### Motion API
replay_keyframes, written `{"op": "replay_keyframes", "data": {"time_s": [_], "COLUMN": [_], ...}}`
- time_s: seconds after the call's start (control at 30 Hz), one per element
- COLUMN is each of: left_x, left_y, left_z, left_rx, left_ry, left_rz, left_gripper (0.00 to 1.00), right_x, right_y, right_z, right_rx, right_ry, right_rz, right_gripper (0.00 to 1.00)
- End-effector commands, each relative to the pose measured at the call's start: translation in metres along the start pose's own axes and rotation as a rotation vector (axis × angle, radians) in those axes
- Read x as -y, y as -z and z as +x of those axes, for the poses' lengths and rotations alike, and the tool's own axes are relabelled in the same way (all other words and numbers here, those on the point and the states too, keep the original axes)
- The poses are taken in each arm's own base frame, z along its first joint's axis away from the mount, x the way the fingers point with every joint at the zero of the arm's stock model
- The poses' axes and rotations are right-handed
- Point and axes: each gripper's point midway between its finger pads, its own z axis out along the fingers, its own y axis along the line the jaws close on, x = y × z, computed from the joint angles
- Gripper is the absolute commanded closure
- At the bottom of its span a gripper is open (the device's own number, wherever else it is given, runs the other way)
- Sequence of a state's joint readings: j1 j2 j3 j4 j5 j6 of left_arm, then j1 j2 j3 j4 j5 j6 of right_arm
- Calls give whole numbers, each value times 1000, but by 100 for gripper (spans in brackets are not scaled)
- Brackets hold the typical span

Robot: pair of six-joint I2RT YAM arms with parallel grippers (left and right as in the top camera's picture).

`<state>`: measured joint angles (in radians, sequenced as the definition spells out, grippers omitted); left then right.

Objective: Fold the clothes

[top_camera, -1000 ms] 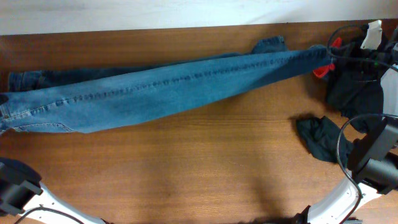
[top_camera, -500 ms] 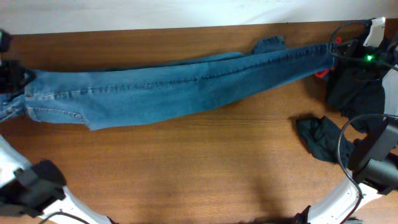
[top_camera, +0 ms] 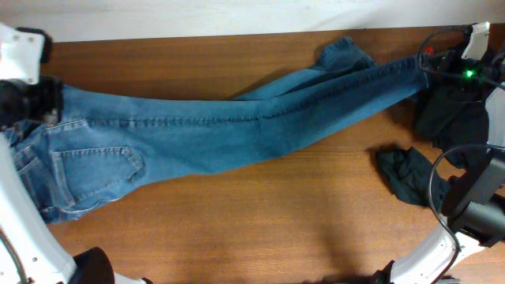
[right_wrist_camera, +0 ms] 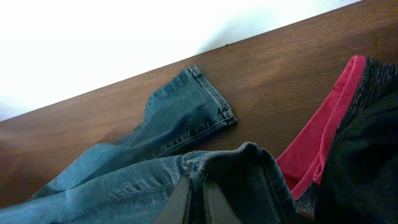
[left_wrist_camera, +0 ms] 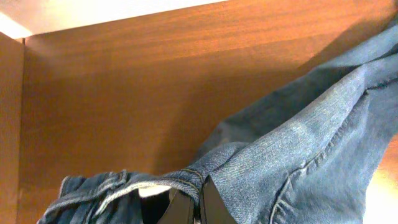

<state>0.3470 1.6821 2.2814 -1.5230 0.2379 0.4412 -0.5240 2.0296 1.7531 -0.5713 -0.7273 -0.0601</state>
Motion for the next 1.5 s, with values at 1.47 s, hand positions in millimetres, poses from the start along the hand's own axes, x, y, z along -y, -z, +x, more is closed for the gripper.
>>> {"op": "replay_keyframes", "data": {"time_s": [1.47], "left_x": [-12], "left_y": [-150], "left_z": [76], "left_rx": [-326], "left_ry": [106], "left_rz": [39], "left_gripper": [85], "right_x": [-76], "right_y": [9], "right_z": [-49], "right_rx": [149], "right_ry": [59], "right_rz": [-295], "right_gripper": [94]}}
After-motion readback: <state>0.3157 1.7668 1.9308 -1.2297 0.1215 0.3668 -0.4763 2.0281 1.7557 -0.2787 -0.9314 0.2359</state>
